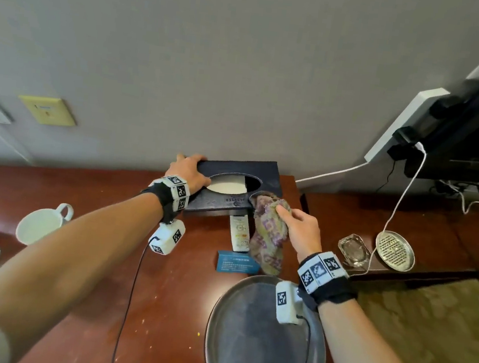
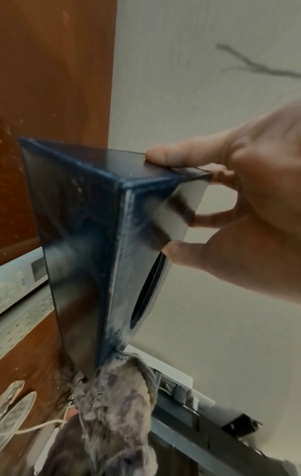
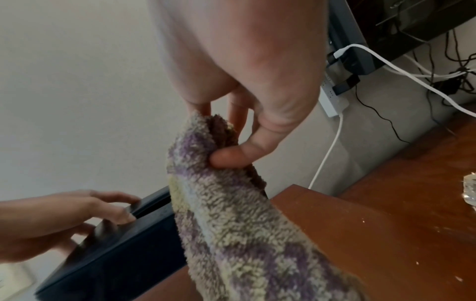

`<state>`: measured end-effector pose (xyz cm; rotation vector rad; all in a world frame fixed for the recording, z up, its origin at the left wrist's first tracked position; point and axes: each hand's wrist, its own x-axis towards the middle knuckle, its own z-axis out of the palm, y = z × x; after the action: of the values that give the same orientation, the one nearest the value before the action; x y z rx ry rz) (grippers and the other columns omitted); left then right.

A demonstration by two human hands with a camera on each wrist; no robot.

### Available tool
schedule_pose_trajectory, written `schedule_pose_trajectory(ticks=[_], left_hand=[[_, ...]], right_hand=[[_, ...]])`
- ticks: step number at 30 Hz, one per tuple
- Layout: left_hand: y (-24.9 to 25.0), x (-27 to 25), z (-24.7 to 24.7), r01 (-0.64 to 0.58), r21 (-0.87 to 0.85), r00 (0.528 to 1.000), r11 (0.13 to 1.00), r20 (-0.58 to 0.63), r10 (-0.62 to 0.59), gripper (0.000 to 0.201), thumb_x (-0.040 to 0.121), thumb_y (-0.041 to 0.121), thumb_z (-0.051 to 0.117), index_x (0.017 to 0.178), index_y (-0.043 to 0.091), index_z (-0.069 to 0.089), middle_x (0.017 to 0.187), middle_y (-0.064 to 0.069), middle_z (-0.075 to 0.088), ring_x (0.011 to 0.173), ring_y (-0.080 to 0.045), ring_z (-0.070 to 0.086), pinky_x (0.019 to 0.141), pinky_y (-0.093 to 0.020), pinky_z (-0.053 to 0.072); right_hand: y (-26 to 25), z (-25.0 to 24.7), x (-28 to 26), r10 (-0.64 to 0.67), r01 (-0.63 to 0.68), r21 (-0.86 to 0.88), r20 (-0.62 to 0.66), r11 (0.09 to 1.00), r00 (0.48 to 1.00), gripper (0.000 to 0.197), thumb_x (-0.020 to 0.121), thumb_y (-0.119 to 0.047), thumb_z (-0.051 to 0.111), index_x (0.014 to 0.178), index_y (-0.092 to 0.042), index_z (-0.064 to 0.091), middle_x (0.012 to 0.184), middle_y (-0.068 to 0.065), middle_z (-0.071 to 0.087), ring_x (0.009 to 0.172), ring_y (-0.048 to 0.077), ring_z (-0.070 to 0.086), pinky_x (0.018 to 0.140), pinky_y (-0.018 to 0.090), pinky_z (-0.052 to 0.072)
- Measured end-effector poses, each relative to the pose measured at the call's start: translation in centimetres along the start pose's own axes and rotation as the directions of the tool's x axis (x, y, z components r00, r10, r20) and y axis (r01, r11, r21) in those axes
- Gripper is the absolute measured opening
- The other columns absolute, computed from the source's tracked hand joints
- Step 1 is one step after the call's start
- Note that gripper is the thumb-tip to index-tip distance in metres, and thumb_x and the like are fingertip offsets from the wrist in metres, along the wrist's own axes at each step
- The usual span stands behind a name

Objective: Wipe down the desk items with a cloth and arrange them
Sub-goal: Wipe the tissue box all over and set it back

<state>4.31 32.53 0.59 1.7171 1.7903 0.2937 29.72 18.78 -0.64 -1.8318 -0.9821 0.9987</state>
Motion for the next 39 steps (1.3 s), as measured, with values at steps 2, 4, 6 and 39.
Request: schedule_pose_trajectory(ticks=[2, 4, 6, 39], left_hand=[[1.0, 1.7, 0.9, -0.009, 0.013, 1.0, 1.0, 0.007, 0.009, 0.063, 0.082, 0.027, 0.076, 0.14, 0.029, 0.052, 0.131, -0.013, 0.043, 0.107, -0.038, 0.059, 0.098, -0.042, 0.051], [1.7, 3.2, 1.6, -0.012, 0.022, 1.0, 1.0, 0.017, 0.011, 0.063, 0.083, 0.026, 0.076, 0.141, 0.028, 0.051, 0.132, -0.014, 0.043, 0.107, -0.039, 0.059, 0.098, -0.042, 0.051], [2.3, 4.6, 2.1, -0.009, 0.015, 1.0, 1.0, 0.022, 0.009, 0.063, 0.083, 0.026, 0.076, 0.141, 0.028, 0.05, 0.133, -0.014, 0.042, 0.108, -0.039, 0.059, 0.098, -0.043, 0.051], [3.2, 13.1, 9.9, -0.01, 0.021, 1.0, 1.0, 0.005, 0.01, 0.063, 0.092, 0.021, 0.065, 0.151, 0.027, 0.042, 0.151, -0.017, 0.022, 0.139, -0.037, 0.028, 0.112, -0.043, 0.035]], right_hand=[[0.6, -0.3, 1.0, 0.022, -0.022, 0.021, 0.006, 1.0, 1.0, 0.019, 0.088, -0.042, 0.071, 0.078, -0.026, 0.073, 0.088, -0.003, 0.075, 0.092, 0.013, 0.069, 0.083, 0.032, 0.056], [1.2, -0.7, 1.9, 0.045, -0.046, 0.025, 0.022, 0.999, 0.999, 0.02, 0.087, -0.044, 0.071, 0.08, -0.026, 0.074, 0.089, -0.004, 0.076, 0.093, 0.013, 0.069, 0.086, 0.033, 0.056], [1.7, -1.1, 2.7, 0.07, -0.071, 0.024, 0.043, 0.997, 0.997, 0.02, 0.087, -0.044, 0.071, 0.082, -0.025, 0.075, 0.09, -0.004, 0.076, 0.093, 0.012, 0.069, 0.086, 0.032, 0.055], [6.3, -0.1, 7.2, 0.181, -0.19, 0.057, 0.132, 0.98, 0.975, 0.028, 0.087, -0.042, 0.072, 0.079, -0.015, 0.076, 0.083, -0.001, 0.077, 0.086, 0.015, 0.072, 0.086, 0.036, 0.056]])
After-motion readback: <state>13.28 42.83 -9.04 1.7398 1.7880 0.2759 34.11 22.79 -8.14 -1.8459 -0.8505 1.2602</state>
